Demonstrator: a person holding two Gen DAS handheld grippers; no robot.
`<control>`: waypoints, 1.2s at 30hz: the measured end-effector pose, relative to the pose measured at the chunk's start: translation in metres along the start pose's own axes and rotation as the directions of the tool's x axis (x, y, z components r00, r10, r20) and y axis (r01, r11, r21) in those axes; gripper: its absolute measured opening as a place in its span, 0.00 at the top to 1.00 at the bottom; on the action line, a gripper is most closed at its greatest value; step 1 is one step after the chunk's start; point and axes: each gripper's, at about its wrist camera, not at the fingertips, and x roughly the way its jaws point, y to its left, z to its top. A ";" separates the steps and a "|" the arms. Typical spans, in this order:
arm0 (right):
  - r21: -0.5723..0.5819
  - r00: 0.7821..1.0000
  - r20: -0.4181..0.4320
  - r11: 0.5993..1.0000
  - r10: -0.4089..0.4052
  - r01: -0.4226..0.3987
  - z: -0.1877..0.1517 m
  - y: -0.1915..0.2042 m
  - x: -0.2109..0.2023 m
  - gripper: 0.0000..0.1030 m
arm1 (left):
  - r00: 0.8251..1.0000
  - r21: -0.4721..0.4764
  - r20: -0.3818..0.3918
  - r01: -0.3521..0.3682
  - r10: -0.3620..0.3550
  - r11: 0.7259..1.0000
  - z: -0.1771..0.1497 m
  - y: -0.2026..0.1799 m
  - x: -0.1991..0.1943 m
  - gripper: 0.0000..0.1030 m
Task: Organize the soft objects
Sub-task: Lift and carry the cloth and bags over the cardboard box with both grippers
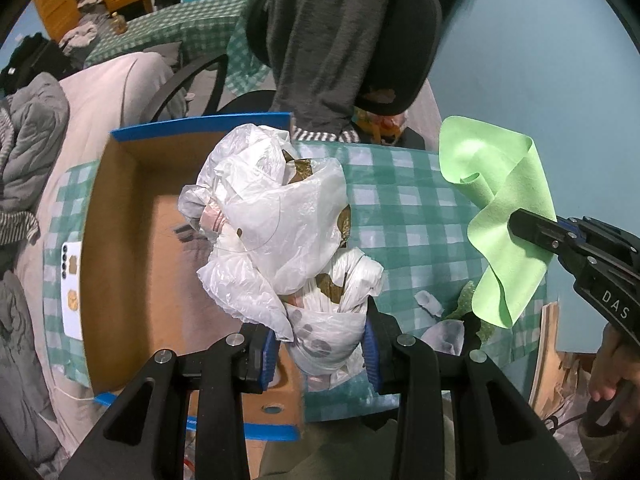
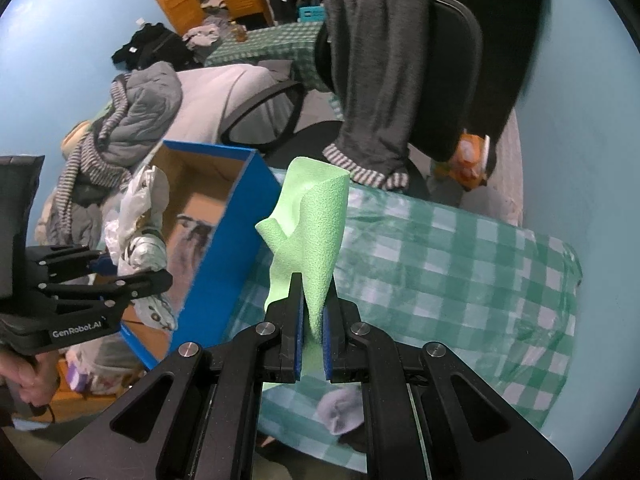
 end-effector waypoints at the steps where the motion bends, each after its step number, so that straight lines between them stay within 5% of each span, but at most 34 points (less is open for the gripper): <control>1: -0.006 1.000 0.001 1.000 0.004 -0.004 0.002 0.003 0.001 0.93 | 1.000 -0.006 0.001 -0.002 0.002 1.000 -0.001 0.003 -0.001 0.66; 36: -0.195 0.990 -0.084 0.972 0.115 -0.130 0.042 0.151 0.084 0.93 | 0.996 -0.146 -0.069 -0.065 0.055 0.987 -0.034 0.137 0.017 0.66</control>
